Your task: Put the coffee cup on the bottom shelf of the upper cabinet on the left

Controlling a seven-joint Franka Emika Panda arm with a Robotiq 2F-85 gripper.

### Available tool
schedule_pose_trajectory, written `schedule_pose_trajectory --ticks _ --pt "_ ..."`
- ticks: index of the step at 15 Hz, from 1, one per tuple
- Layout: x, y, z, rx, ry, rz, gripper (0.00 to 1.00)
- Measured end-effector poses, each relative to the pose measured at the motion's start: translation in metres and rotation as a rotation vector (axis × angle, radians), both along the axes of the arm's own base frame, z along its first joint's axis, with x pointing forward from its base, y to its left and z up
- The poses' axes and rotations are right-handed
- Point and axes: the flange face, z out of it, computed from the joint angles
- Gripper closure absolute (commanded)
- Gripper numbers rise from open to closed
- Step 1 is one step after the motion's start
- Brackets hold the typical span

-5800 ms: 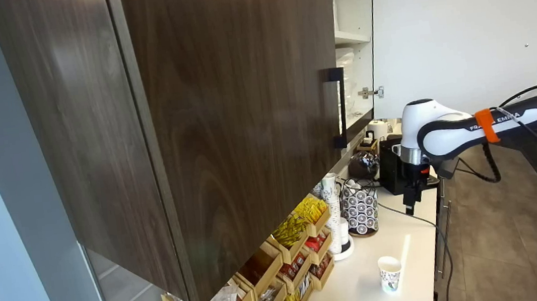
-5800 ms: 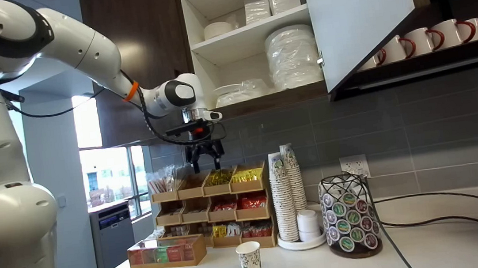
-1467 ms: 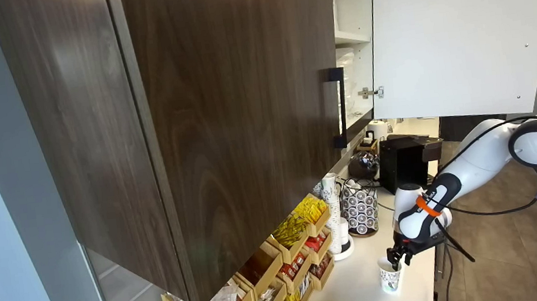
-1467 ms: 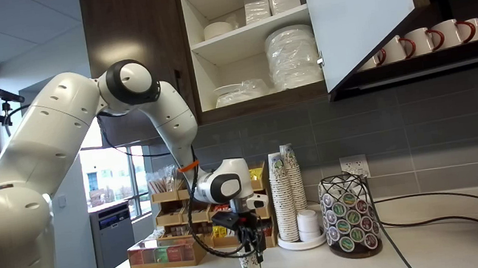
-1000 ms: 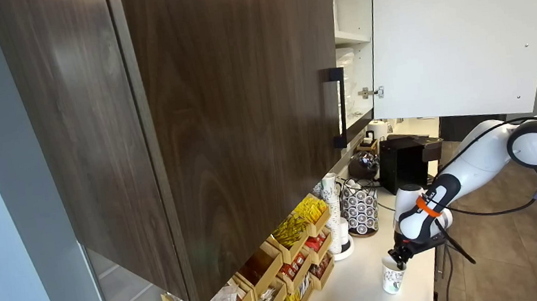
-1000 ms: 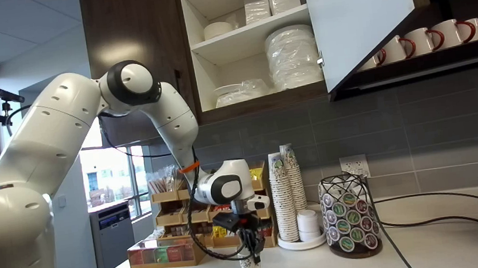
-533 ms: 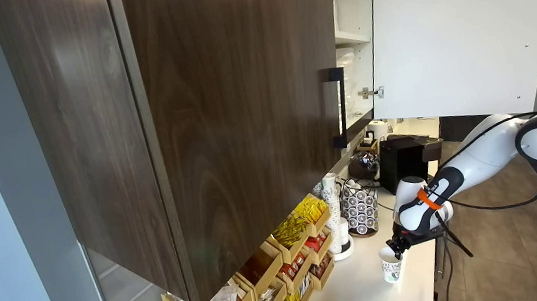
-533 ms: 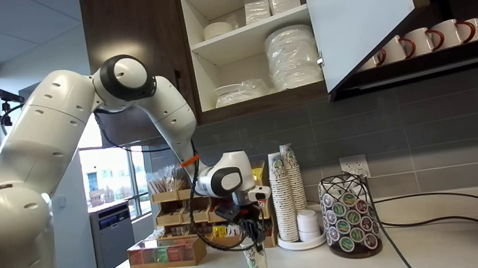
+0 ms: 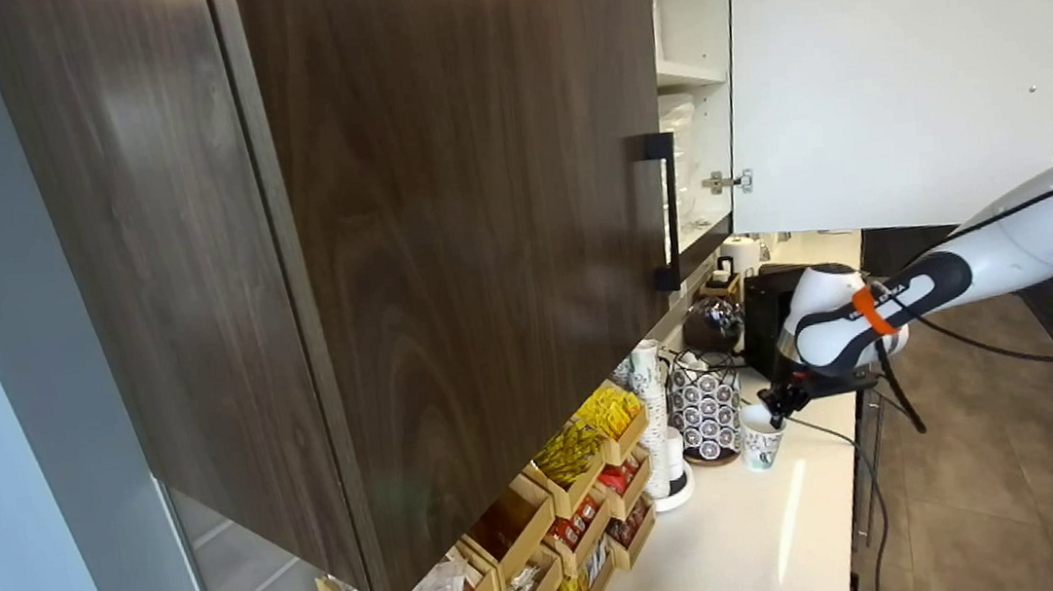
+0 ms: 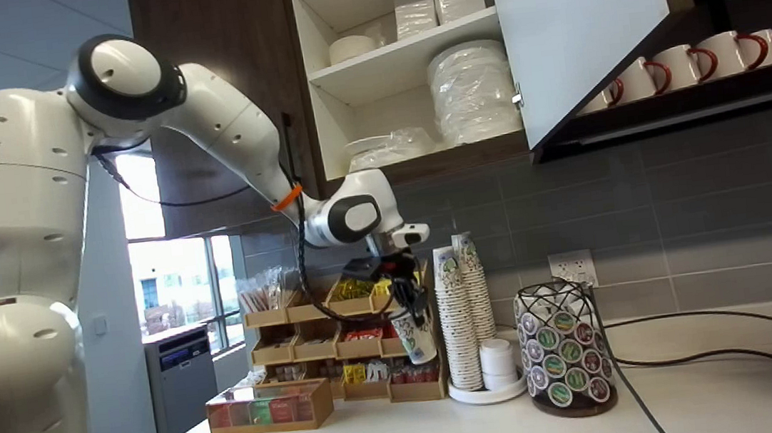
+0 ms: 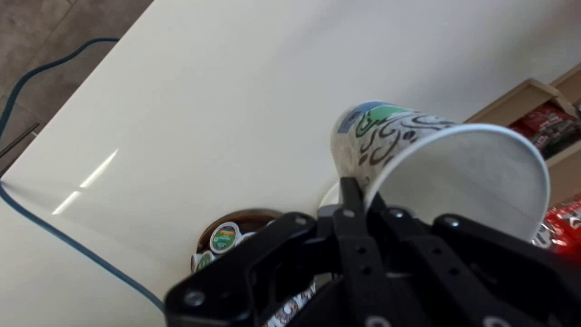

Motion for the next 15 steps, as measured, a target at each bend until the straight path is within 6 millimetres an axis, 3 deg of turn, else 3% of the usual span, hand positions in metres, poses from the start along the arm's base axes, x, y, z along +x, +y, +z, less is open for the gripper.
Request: schedule_pose_trajectory --ticks 2,3,5,11,15 --pt "-0.01 -0.003 0.046 0.003 -0.011 0.0 0.96" --pt "-0.014 -0.004 0.059 0.004 -0.017 -0.001 0.96" --pt "-0.018 -0.004 0.066 0.005 -0.021 -0.001 0.96" --pt "-0.016 -0.004 0.06 0.005 -0.012 0.0 0.99" --pt "-0.005 -0.012 0.101 -0.012 -0.073 0.014 0.99"
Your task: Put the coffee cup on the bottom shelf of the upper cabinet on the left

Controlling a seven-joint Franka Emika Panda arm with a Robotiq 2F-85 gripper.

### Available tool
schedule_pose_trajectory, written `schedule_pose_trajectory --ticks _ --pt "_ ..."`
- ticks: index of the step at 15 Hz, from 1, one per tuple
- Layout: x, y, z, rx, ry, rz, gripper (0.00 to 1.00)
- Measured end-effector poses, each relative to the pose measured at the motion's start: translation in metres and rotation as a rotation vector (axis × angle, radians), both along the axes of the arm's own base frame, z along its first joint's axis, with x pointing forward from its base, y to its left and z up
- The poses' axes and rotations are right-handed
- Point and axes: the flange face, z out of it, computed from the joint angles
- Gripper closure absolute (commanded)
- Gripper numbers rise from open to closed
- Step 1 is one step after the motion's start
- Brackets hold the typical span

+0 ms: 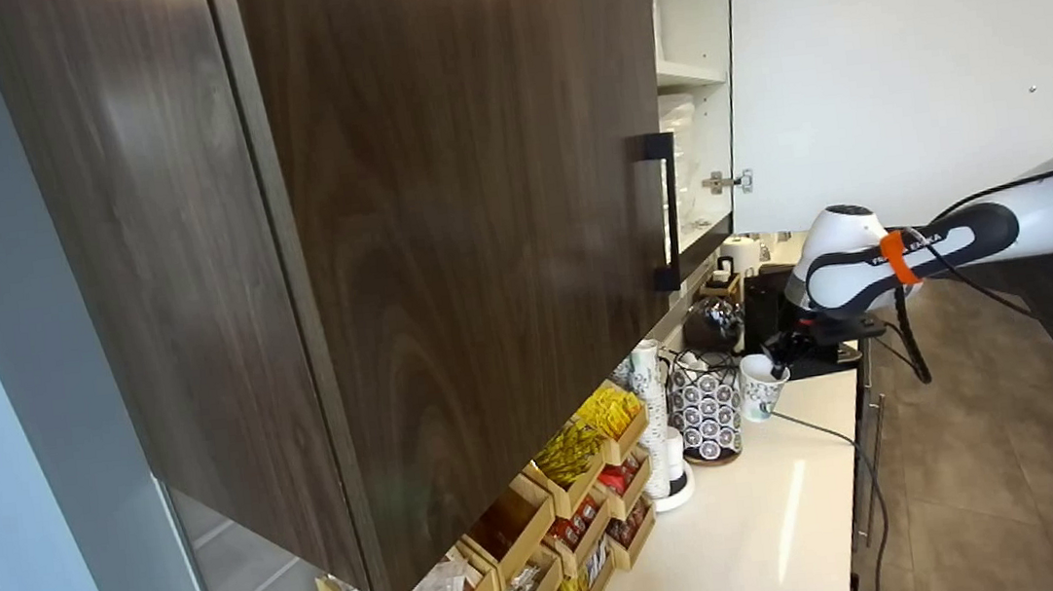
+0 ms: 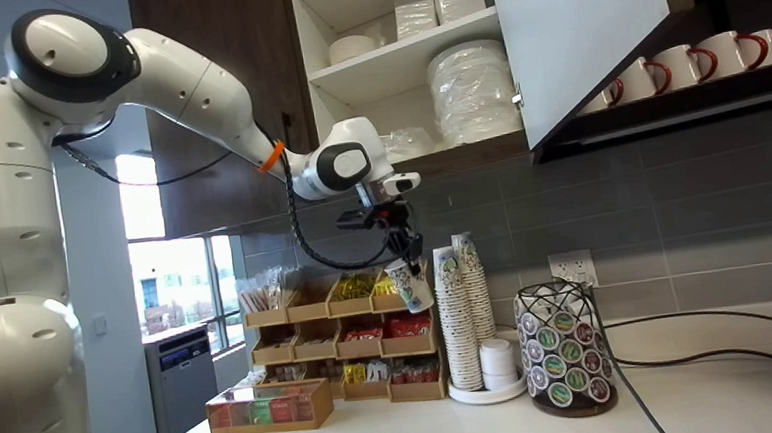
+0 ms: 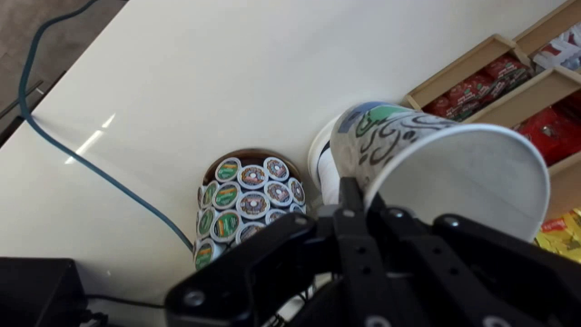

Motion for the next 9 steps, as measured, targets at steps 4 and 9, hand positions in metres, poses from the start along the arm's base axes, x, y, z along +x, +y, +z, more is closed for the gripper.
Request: schedule_pose_trajectory --ticks 4,9 --pt "0.006 -0.022 0.079 -0.019 -0.057 0.031 0.99" --pt "0.001 -0.041 0.162 -0.043 -0.041 0.103 0.99"
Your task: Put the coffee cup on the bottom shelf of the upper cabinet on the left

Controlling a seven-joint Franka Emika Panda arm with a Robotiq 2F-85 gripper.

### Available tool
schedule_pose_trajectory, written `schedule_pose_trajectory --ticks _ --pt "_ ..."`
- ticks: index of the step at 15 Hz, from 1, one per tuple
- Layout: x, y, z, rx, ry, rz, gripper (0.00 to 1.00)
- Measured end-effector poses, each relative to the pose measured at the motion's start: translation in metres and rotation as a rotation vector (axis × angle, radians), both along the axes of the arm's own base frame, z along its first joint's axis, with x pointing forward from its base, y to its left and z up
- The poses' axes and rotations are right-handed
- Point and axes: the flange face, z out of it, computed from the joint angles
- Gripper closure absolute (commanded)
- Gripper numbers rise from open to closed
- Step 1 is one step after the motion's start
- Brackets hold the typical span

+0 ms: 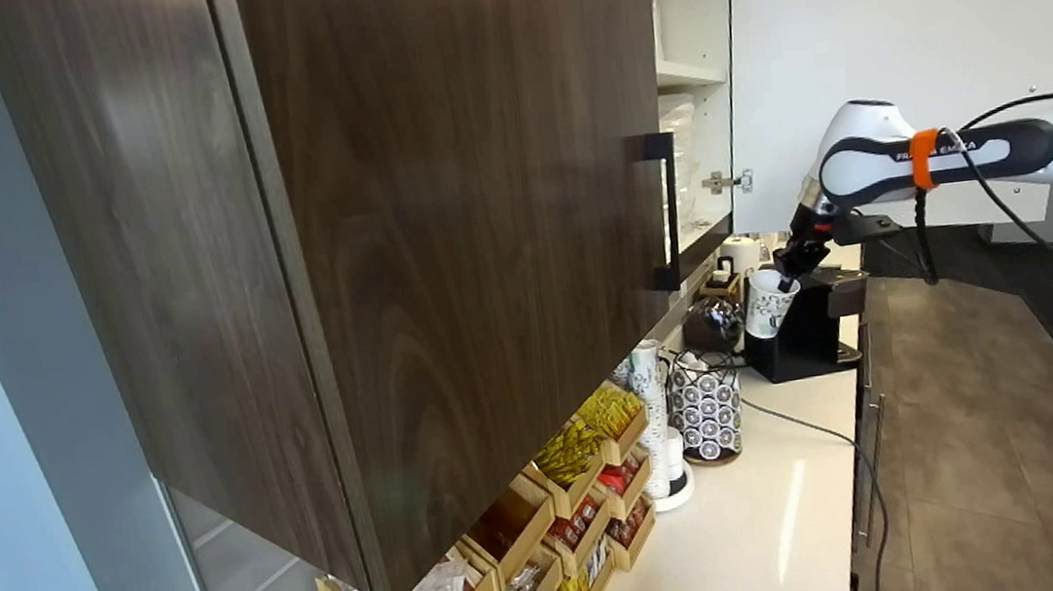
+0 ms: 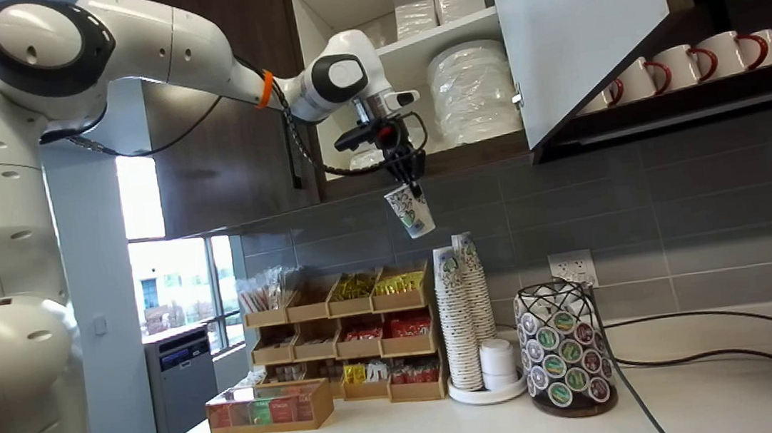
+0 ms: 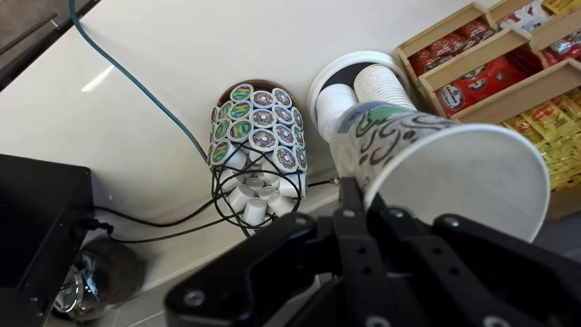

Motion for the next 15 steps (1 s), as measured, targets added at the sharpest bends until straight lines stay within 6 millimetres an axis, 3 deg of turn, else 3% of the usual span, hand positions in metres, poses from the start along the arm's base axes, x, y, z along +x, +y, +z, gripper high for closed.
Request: schedule_pose_trajectory --ticks 4,7,13,15 --pt "-0.006 -0.01 0.038 -0.012 0.053 0.057 0.99" --pt "-0.003 -0.005 0.061 -0.004 0.061 0.111 0.96" --pt "0.005 -0.004 0.064 -0.008 0.06 0.124 0.99" --pt "0.005 -0.007 0.075 -0.012 0.031 0.119 0.99"
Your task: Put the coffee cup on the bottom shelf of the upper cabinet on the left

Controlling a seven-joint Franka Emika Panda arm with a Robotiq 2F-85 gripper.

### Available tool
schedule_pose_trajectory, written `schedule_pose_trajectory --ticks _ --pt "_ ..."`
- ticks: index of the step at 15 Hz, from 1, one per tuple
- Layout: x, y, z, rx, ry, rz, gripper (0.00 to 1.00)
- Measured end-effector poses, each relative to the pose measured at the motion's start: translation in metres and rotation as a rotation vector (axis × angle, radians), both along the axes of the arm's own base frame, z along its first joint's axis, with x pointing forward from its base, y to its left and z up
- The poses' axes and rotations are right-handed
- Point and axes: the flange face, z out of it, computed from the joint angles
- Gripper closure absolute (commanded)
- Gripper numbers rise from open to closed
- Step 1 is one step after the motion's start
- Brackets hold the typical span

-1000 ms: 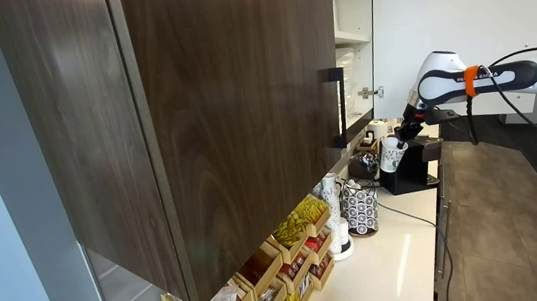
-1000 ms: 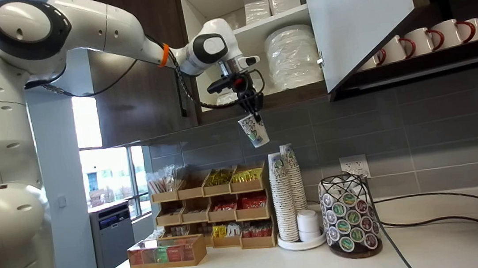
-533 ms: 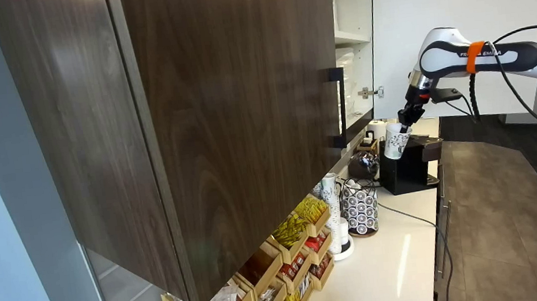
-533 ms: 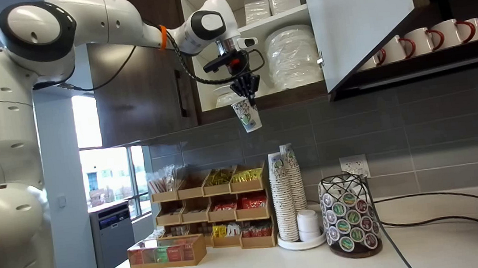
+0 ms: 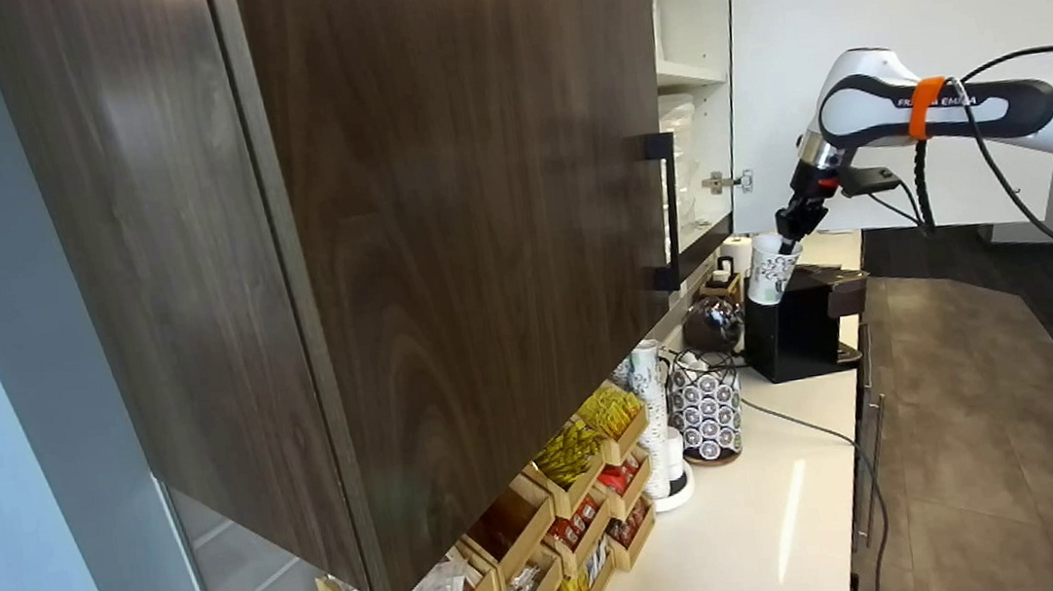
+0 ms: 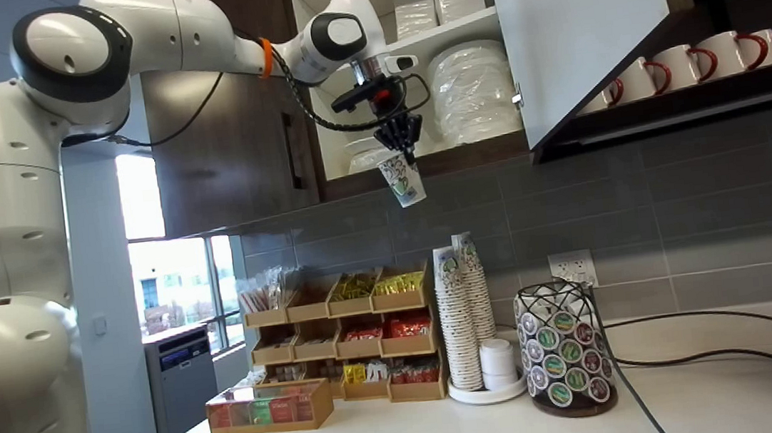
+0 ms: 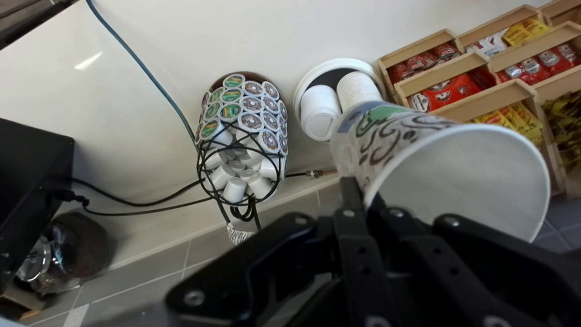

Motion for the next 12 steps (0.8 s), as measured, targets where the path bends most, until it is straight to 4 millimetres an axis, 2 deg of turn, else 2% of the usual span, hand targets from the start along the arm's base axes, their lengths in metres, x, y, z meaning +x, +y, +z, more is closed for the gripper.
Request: schedule_pose_trajectory --ticks 6,8,12 --pt "-0.009 -0.02 0.081 -0.04 -0.17 -0.021 0.99" --pt "-0.003 -0.018 0.096 -0.027 -0.212 -0.003 0.99" --pt "0.02 -0.002 0.108 0.023 -0.273 0.051 0.99"
